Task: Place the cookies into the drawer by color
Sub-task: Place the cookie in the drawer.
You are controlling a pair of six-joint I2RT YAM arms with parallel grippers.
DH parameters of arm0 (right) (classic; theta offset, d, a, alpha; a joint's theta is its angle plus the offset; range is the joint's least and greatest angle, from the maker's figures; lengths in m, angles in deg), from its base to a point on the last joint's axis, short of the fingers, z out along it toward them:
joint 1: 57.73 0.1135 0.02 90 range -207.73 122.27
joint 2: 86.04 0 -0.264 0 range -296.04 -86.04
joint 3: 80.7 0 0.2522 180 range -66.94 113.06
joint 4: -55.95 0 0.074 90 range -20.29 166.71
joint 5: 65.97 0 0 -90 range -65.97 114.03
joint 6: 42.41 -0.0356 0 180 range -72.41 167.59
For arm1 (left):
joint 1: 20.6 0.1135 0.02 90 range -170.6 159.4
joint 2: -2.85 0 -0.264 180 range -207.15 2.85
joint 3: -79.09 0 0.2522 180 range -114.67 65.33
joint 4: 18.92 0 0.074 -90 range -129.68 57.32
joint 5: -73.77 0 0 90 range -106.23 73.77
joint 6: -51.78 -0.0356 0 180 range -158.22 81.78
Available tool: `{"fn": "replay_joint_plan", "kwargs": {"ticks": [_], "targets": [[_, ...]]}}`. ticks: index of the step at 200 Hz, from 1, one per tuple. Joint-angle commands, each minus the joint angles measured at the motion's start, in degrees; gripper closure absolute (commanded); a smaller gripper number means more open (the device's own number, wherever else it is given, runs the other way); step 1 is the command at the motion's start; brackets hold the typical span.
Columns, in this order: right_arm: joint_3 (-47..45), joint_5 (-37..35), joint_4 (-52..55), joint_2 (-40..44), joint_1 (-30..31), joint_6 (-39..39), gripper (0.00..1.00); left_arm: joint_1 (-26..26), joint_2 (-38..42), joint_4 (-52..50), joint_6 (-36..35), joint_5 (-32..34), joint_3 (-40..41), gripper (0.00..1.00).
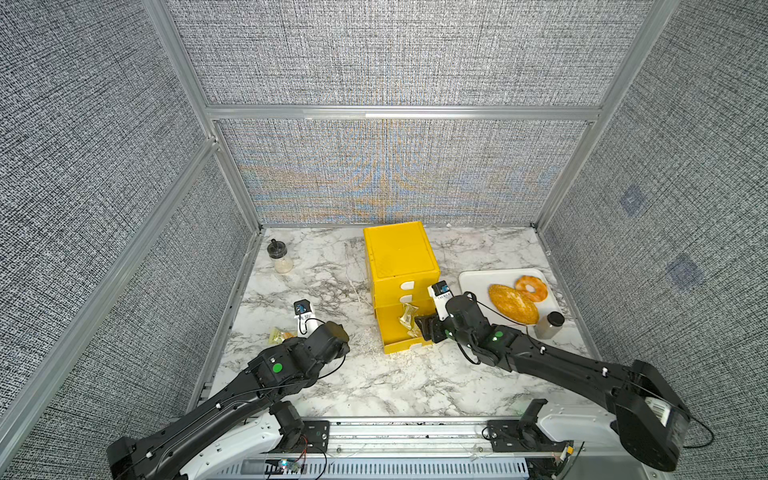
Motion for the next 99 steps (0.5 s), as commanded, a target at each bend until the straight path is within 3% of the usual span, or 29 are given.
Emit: {"fn": "replay_joint_plan", "kwargs": {"ticks": [1, 36, 99], "targets": [[-1.9, 2.6, 0.7, 4.1, 0.2, -1.5, 0.16, 4.0, -1.5, 3.7, -2.7, -3.9, 1.0, 0.01], [-5.2, 5.0, 2.9, 11.7, 0.3, -2.1, 0.01, 14.1, -6.6, 7.3, -5.1, -8.4, 2.0, 0.01], [-9.9, 6.1, 5.3, 20.9, 0.4, -3.1, 0.01, 37.2, -21.4, 16.8, -8.7, -20.2, 1.7, 0.01]]}}
